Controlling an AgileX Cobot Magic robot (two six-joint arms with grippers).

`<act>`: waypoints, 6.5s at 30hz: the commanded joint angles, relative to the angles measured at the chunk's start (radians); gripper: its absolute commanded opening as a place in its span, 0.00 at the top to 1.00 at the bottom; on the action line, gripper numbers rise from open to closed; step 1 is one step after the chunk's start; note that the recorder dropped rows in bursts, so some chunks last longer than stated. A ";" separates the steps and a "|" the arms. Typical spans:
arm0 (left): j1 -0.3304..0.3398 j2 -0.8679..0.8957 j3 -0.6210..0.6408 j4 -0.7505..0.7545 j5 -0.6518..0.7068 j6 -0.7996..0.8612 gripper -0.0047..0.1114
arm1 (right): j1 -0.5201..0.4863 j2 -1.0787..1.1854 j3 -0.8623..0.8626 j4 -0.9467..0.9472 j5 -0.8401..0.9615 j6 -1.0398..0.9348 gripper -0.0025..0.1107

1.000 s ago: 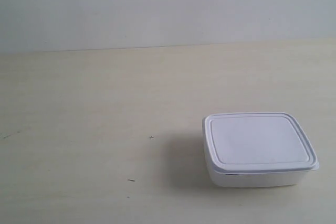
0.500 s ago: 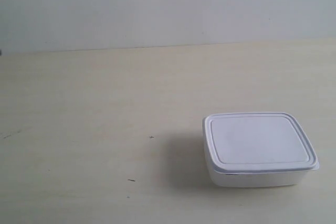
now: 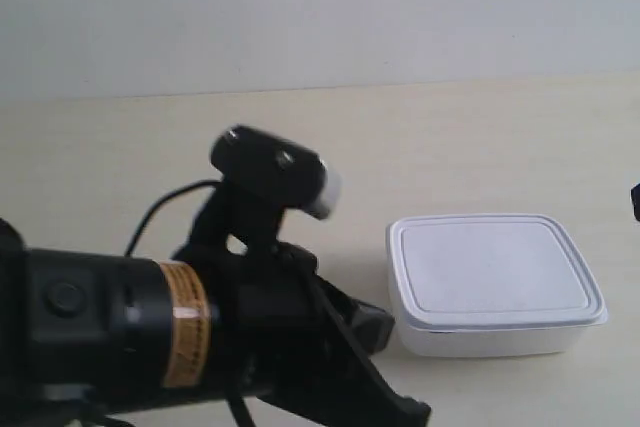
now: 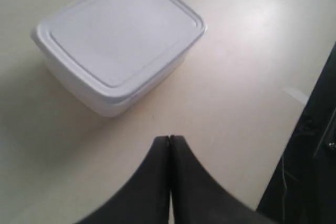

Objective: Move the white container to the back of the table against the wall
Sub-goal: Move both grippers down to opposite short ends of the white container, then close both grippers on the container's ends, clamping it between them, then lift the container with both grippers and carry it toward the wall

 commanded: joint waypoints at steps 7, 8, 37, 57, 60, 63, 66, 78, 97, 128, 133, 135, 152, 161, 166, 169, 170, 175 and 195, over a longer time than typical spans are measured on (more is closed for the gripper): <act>-0.065 0.233 -0.038 -0.001 -0.193 -0.165 0.96 | 0.000 0.149 0.127 -0.016 -0.026 -0.031 0.98; -0.065 0.244 -0.047 -0.001 -0.189 -0.168 0.96 | 0.000 0.165 0.140 -0.016 -0.029 -0.033 0.98; -0.013 0.522 -0.269 -0.001 -0.085 -0.193 0.96 | 0.146 0.553 0.196 -0.111 -0.268 0.022 0.98; 0.097 0.626 -0.269 0.003 -0.210 -0.172 0.96 | 0.146 0.636 0.196 -0.134 -0.482 0.068 0.98; 0.097 0.635 -0.273 0.003 -0.224 -0.164 0.96 | 0.146 0.636 0.196 -0.134 -0.508 0.068 0.98; 0.097 0.650 -0.290 0.003 -0.220 -0.162 0.96 | 0.146 0.636 0.196 -0.137 -0.523 0.068 0.98; 0.097 0.662 -0.315 0.003 -0.217 -0.162 0.96 | 0.146 0.636 0.196 -0.137 -0.531 0.068 0.98; 0.145 0.674 -0.397 0.003 -0.122 -0.157 0.96 | 0.146 0.636 0.196 -0.142 -0.621 0.068 0.98; 0.205 0.674 -0.397 0.007 -0.167 -0.137 0.96 | 0.146 0.645 0.196 -0.142 -0.749 0.068 0.98; 0.263 0.776 -0.574 0.051 -0.126 -0.090 0.96 | 0.146 0.848 0.092 -0.156 -1.036 0.060 0.98; 0.282 0.780 -0.612 0.052 -0.085 -0.085 0.96 | 0.146 0.879 0.044 -0.156 -1.023 0.060 0.98; 0.290 0.784 -0.621 0.057 -0.077 -0.080 0.96 | 0.146 0.891 0.019 -0.156 -1.010 0.060 0.98; 0.330 0.883 -0.749 0.057 -0.032 -0.007 0.96 | 0.144 0.985 -0.133 -0.158 -0.989 0.060 0.98; 0.346 0.943 -0.833 0.059 0.003 0.016 0.96 | 0.144 1.047 -0.237 -0.160 -0.950 0.060 0.98; 0.357 0.969 -0.900 0.066 0.058 0.036 0.96 | 0.144 1.093 -0.284 -0.160 -0.939 0.060 0.98; 0.368 0.989 -0.945 0.082 0.104 0.038 0.96 | 0.144 1.108 -0.302 -0.160 -0.944 0.060 0.98; 0.376 1.001 -0.960 0.089 0.111 0.038 0.96 | 0.144 1.114 -0.307 -0.160 -0.944 0.060 0.98; 0.389 1.017 -0.986 0.103 0.104 0.042 0.96 | 0.144 1.147 -0.355 -0.160 -0.944 0.060 0.98; 0.449 1.111 -1.163 0.190 0.156 0.047 0.96 | 0.144 1.268 -0.559 -0.160 -0.884 0.060 0.98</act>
